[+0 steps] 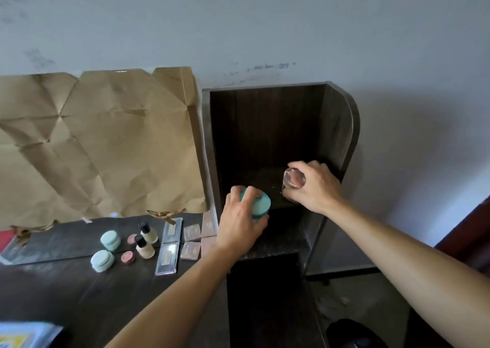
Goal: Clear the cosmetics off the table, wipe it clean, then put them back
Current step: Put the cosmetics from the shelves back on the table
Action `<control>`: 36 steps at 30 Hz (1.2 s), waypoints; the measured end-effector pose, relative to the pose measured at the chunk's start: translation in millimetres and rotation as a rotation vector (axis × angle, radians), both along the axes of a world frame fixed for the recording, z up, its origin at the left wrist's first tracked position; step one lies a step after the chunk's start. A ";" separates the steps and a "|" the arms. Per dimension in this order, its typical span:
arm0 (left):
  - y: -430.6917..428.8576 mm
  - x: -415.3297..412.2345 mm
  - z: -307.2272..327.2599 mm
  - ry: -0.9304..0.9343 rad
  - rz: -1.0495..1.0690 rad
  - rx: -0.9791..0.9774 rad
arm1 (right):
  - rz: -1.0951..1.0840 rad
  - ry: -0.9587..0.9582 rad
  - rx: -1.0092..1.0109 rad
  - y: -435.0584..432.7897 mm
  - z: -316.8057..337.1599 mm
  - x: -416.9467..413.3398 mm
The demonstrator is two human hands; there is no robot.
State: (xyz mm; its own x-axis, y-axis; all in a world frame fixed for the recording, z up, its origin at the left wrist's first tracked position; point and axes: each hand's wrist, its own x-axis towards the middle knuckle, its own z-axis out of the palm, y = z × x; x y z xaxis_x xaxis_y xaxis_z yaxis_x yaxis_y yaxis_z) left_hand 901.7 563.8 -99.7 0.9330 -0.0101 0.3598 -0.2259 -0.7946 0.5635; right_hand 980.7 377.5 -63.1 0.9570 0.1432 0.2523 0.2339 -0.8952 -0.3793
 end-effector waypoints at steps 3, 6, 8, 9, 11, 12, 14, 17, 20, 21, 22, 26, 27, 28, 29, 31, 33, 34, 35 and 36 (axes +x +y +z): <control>9.0 -29.3 -10.8 -0.025 -0.025 0.003 | 0.024 -0.025 0.117 -4.8 -16.8 -20.3; 26.2 -56.7 -21.1 -0.014 0.006 0.015 | 0.046 -0.070 0.196 0.6 -32.4 -45.1; 43.9 -75.4 -30.2 0.003 0.021 0.000 | 0.063 -0.119 0.205 11.9 -42.9 -66.8; 54.7 -85.1 -35.4 0.008 0.026 -0.012 | 0.071 -0.137 0.204 19.6 -48.1 -79.1; 80.7 -106.6 -45.9 0.026 0.051 -0.024 | 0.096 -0.149 0.194 39.1 -59.9 -104.0; 96.4 -119.2 -50.7 0.039 0.071 -0.023 | 0.116 -0.148 0.176 51.8 -66.9 -116.1; 132.7 -146.7 -60.5 0.070 0.111 -0.003 | 0.147 -0.124 0.122 83.1 -82.2 -139.2; 193.5 -190.8 -69.5 0.128 0.171 0.043 | 0.199 -0.065 0.065 141.3 -102.0 -172.9; 254.2 -231.6 -75.4 0.157 0.242 0.069 | 0.268 -0.023 0.084 203.2 -118.9 -201.1; 273.1 -244.0 -76.7 0.166 0.270 0.071 | 0.294 -0.006 0.097 222.6 -124.1 -209.3; 291.2 -255.5 -78.2 0.175 0.303 0.071 | 0.315 0.013 0.104 241.4 -128.4 -217.1; 353.4 -290.5 -84.2 0.181 0.411 0.003 | 0.382 0.077 0.074 306.5 -140.0 -239.1; 367.1 -295.9 -85.4 0.184 0.434 -0.007 | 0.411 0.091 0.057 321.4 -141.7 -241.1; 380.4 -299.6 -86.6 0.189 0.459 -0.014 | 0.436 0.108 0.041 336.1 -143.2 -240.8; 393.0 -301.9 -88.3 0.198 0.485 -0.018 | 0.454 0.118 0.027 350.1 -144.8 -239.0; 416.4 -302.7 -91.9 0.218 0.526 -0.025 | 0.470 0.120 0.016 377.1 -149.1 -231.6; 439.3 -298.4 -96.6 0.233 0.554 -0.029 | 0.484 0.115 0.002 406.1 -155.7 -220.5; 450.8 -294.3 -99.0 0.237 0.563 -0.032 | 0.494 0.116 -0.004 421.4 -159.6 -214.3; 463.0 -288.9 -101.6 0.246 0.573 -0.035 | 0.498 0.124 -0.005 437.9 -163.9 -207.4; 475.7 -282.1 -104.7 0.258 0.583 -0.036 | 0.500 0.133 -0.002 454.9 -169.4 -199.6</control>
State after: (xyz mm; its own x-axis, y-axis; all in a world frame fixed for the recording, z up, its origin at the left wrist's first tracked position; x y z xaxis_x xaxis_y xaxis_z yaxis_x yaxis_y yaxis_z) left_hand 619.6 1039.5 -204.5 0.8385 0.5330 0.1135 0.3840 -0.7256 0.5710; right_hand 781.2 832.4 -232.5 0.7951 0.5919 0.1320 0.5833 -0.6869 -0.4335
